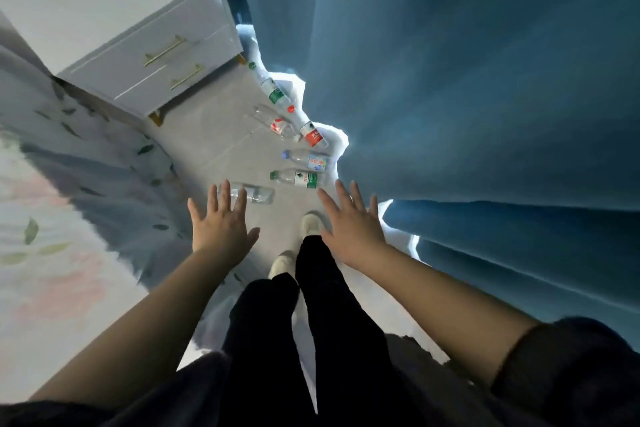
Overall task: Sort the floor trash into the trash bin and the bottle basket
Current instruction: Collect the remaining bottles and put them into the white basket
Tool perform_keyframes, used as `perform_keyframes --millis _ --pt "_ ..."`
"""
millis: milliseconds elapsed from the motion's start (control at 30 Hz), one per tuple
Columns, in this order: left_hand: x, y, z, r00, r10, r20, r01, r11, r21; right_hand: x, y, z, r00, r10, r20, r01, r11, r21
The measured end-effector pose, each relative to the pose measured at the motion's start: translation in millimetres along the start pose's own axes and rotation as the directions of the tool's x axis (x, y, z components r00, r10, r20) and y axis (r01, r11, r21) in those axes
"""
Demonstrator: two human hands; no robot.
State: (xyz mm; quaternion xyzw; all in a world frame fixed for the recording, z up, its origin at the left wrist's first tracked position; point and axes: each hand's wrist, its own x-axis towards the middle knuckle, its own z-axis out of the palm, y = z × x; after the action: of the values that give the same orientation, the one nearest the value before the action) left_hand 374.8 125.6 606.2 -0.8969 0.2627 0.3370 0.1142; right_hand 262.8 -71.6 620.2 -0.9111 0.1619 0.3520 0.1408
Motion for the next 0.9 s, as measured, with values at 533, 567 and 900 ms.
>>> perform_keyframes --millis 533,567,900 --pt "362 -56 303 0.980 -0.018 0.199 -0.004 0.994 0.110 429 15 244 0.963 0.068 0.262 -0.023 0.985 -0.172" --pt "375 -60 319 0.983 -0.008 0.182 -0.014 0.992 0.122 443 15 262 0.967 0.063 0.247 -0.022 0.986 -0.166" --pt "452 -86 407 0.981 0.173 0.093 -0.188 0.964 0.187 528 29 348 0.998 0.029 0.063 -0.014 0.976 -0.216"
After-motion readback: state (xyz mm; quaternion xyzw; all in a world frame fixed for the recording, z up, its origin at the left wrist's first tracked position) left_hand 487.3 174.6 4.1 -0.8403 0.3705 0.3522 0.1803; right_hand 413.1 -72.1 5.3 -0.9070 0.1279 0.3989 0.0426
